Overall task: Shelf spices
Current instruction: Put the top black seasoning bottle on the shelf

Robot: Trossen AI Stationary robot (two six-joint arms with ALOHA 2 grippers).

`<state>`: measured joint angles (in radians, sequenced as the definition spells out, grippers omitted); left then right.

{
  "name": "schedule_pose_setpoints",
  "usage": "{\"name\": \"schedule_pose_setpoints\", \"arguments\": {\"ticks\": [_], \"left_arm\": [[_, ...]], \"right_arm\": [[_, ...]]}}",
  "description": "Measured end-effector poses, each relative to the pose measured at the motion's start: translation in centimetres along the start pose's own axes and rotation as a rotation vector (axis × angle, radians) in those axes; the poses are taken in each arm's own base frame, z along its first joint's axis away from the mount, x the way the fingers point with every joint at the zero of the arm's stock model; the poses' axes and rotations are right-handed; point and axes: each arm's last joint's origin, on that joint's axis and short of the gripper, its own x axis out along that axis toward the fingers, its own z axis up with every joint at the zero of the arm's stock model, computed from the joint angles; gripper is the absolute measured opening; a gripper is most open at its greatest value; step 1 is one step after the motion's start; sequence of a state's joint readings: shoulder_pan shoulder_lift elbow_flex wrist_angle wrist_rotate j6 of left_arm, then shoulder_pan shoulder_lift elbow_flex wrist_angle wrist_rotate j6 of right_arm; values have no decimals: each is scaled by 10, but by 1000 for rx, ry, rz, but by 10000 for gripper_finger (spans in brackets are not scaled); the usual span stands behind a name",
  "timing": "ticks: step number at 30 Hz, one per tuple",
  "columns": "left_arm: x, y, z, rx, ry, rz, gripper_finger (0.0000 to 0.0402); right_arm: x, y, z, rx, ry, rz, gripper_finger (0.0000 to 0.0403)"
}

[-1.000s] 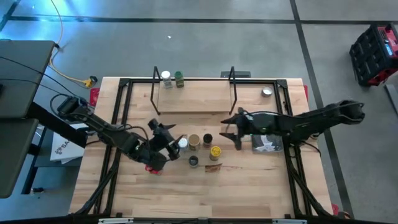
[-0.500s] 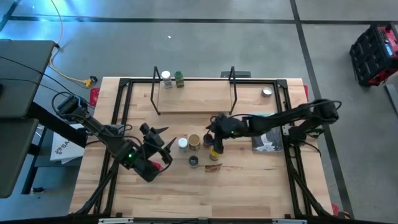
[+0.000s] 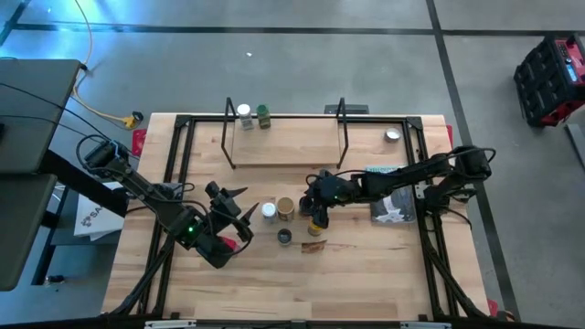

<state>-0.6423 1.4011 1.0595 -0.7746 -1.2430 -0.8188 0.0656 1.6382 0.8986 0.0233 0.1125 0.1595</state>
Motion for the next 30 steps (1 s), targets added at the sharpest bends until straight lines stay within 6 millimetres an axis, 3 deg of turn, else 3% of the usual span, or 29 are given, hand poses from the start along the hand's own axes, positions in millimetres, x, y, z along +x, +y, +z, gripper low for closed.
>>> {"name": "schedule_pose_setpoints", "arguments": {"ticks": [12,24,27,30], "left_arm": [[0,0,0,-1,0,0,248],[0,0,0,-2,0,0,248],[0,0,0,-3,0,-1,248],[0,0,0,-3,0,-1,248]], "right_arm": [[0,-4,-1,6,20,32,201],[-1,-12,2,22,25,12,193],[-12,-17,15,10,39,-7,192],[-35,-29,41,-7,10,-55,191]]}}
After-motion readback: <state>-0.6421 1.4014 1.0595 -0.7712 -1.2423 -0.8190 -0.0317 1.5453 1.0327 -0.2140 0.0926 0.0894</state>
